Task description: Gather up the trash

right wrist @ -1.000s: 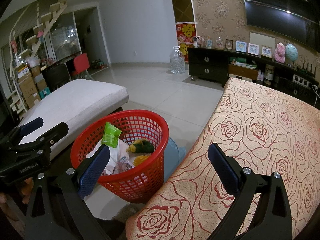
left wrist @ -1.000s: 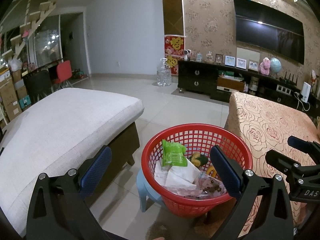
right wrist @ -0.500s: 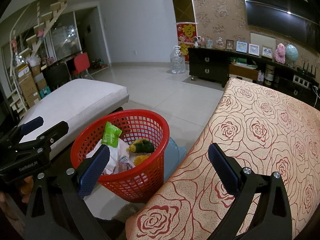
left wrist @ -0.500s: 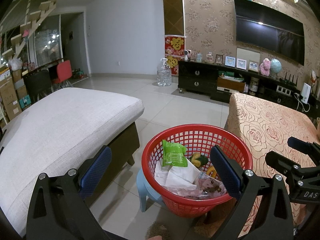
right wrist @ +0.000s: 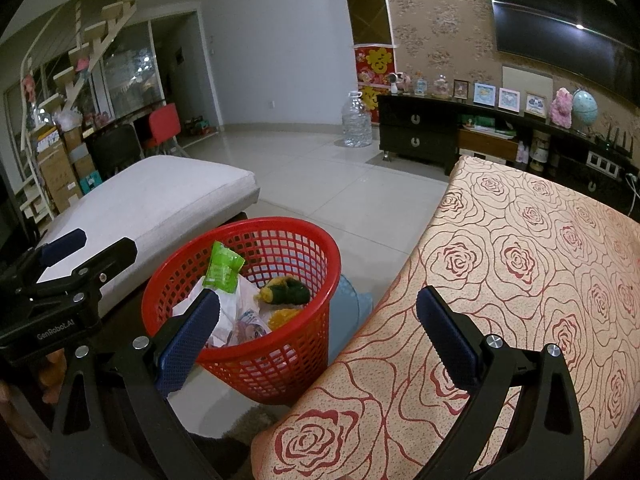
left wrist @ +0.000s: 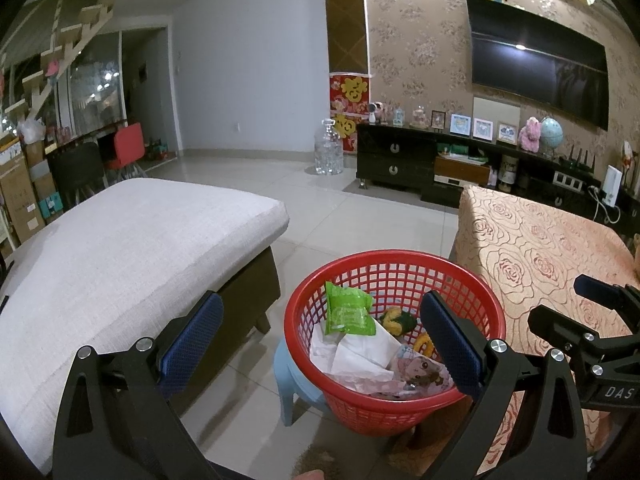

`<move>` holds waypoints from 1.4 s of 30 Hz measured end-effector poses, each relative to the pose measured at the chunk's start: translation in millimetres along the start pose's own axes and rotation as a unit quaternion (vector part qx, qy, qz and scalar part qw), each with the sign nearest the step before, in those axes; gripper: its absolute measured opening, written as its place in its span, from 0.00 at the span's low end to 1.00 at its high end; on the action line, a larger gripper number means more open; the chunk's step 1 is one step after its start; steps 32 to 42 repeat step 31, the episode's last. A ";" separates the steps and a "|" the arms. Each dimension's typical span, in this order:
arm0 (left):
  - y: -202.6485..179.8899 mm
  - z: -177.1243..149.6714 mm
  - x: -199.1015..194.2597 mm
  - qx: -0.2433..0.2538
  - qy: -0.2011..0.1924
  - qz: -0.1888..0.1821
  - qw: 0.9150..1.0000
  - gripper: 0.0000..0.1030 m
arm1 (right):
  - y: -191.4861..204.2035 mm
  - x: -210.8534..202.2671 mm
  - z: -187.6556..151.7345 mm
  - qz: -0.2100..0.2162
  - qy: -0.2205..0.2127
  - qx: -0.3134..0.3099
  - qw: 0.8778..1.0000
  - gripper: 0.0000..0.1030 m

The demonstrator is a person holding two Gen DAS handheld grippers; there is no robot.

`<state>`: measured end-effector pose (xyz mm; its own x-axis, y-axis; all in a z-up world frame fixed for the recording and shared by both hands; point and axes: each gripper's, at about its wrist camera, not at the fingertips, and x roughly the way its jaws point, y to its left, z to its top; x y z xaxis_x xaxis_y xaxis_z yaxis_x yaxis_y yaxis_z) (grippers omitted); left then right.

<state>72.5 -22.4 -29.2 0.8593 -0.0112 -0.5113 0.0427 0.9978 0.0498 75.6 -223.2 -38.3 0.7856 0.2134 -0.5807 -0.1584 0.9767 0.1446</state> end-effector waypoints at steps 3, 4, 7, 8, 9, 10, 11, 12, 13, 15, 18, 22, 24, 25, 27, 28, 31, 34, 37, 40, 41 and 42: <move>0.2 -0.8 -0.7 0.000 0.000 0.000 1.000 0.92 | 0.2 -0.1 -1.4 0.000 0.000 0.000 1.000 0.93; 0.1 -0.8 -0.7 0.000 0.000 0.000 1.000 0.92 | 0.1 -0.3 -1.9 0.000 0.000 0.000 1.000 0.93; 0.1 -0.9 -0.7 0.001 -0.001 0.000 1.000 0.92 | 0.3 0.0 -1.1 0.000 0.001 0.000 1.000 0.93; -0.2 -0.9 -0.8 0.001 0.000 0.000 1.000 0.92 | 0.1 -0.3 -1.7 0.000 0.001 0.000 1.000 0.93; -0.6 -1.1 -0.8 0.002 0.000 -0.001 1.000 0.92 | 0.3 -0.1 -1.1 0.000 0.001 0.000 1.000 0.93; -0.5 -1.1 -0.6 0.002 0.000 -0.002 1.000 0.92 | 0.1 -0.6 -1.9 0.000 0.001 0.000 1.000 0.93; -0.4 -1.0 -0.5 0.003 0.000 -0.002 1.000 0.92 | 0.3 0.1 -0.7 0.000 0.001 0.000 1.000 0.93; -0.5 -0.9 -0.1 0.003 0.000 -0.003 1.000 0.92 | 0.4 0.2 -0.6 0.000 0.001 0.000 1.000 0.93; -0.4 -0.6 0.1 0.003 0.001 -0.004 1.000 0.92 | 0.3 0.0 -1.1 0.000 0.001 -0.001 1.000 0.93; 0.1 0.1 -0.7 0.003 0.000 -0.008 1.000 0.92 | 0.2 0.3 -1.7 0.000 0.002 0.000 1.000 0.93; 0.2 0.2 -4.9 0.005 -0.006 -0.014 1.000 0.92 | -2.4 -1.7 -6.9 -0.002 0.003 -0.001 1.000 0.93; -3.5 -0.3 -9.5 0.014 -0.016 -0.016 1.000 0.92 | -17.8 -10.0 -12.7 -0.013 0.002 0.003 1.000 0.93; -4.6 0.1 -8.0 0.012 -0.011 -0.024 1.000 0.92 | -31.8 -17.1 -14.9 -0.028 0.000 0.007 1.000 0.93; -4.5 0.6 -7.1 0.010 -0.008 -0.030 0.999 0.92 | -43.3 -23.0 -17.6 -0.039 -0.001 0.012 0.999 0.93; -5.8 1.4 -6.9 0.003 -0.003 -0.039 0.999 0.92 | -80.5 -39.6 -25.3 -0.072 -0.002 0.035 0.997 0.93; -7.2 2.5 -6.9 0.001 -0.002 -0.043 0.999 0.92 | -95.9 -45.9 -28.0 -0.086 0.000 0.045 0.995 0.93; -10.5 4.8 -7.5 -0.011 0.002 -0.059 0.998 0.92 | -172.0 -72.1 -42.3 -0.160 0.011 0.095 0.982 0.93; -10.5 4.8 -7.5 -0.011 0.002 -0.059 0.998 0.92 | -172.0 -72.1 -42.3 -0.160 0.011 0.095 0.982 0.93; -10.5 4.8 -7.5 -0.011 0.002 -0.059 0.998 0.92 | -172.0 -72.1 -42.3 -0.160 0.011 0.095 0.982 0.93; -10.5 4.8 -7.5 -0.011 0.002 -0.059 0.998 0.92 | -172.0 -72.1 -42.3 -0.160 0.011 0.095 0.982 0.93; -10.5 4.8 -7.5 -0.011 0.002 -0.059 0.998 0.92 | -172.0 -72.1 -42.3 -0.160 0.011 0.095 0.982 0.93; -10.5 4.8 -7.5 -0.011 0.002 -0.059 0.998 0.92 | -172.0 -72.1 -42.3 -0.160 0.011 0.095 0.982 0.93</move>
